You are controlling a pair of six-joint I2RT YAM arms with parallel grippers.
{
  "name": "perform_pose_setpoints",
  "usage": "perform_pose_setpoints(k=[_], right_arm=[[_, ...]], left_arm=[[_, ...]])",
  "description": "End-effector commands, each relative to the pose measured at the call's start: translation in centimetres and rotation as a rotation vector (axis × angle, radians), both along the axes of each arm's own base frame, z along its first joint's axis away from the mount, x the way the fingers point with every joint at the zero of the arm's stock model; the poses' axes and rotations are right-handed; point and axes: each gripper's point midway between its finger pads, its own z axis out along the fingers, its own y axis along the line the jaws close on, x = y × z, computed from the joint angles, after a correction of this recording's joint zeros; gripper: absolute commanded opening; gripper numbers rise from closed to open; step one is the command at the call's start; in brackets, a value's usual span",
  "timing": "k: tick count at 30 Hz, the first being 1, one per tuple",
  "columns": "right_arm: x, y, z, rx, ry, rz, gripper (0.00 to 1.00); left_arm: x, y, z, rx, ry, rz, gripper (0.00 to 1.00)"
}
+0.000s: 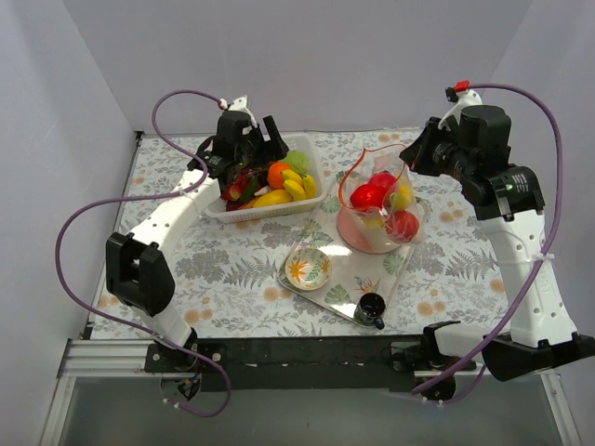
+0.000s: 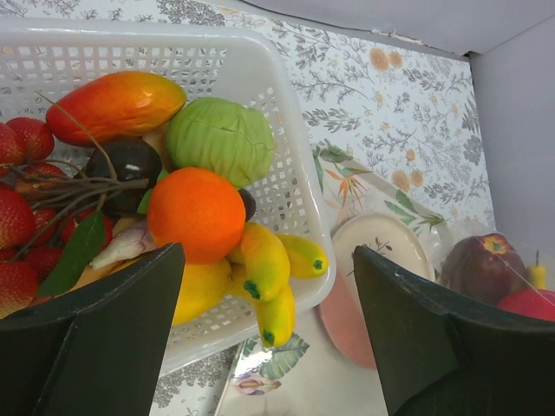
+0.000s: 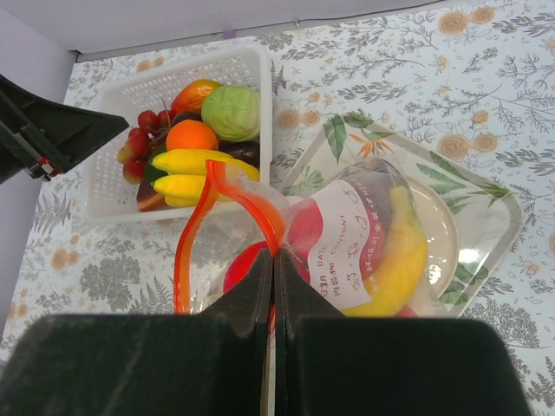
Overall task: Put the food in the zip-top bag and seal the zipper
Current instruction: Adjust the fake fruit in the bin.
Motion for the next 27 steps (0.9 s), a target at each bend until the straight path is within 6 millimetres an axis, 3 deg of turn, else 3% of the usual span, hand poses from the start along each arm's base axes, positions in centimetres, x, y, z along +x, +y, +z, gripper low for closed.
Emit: perform_pose_setpoints(k=[1, 9, 15, 20, 27], right_arm=[[0.5, 0.8, 2.9, 0.050, -0.107, 0.036, 0.01], [1.4, 1.6, 2.1, 0.068, -0.084, 0.052, 0.01], [1.8, 1.9, 1.6, 0.070, -0.064, 0.060, 0.01], [2.0, 2.1, 1.1, 0.073, -0.049, 0.065, 0.01], [2.0, 2.4, 1.0, 0.078, -0.049, 0.071, 0.01]], left_arm=[[0.4, 1.1, 0.6, -0.031, -0.012, 0.042, 0.78], [2.5, 1.7, -4.7, -0.187, 0.194, 0.292, 0.80], [3.7, 1.6, -6.5, -0.272, 0.267, 0.413, 0.79], [3.6, 2.2, -9.3, -0.264, 0.334, 0.488, 0.79], [3.7, 0.3, -9.7, -0.285, 0.361, 0.413, 0.92]])
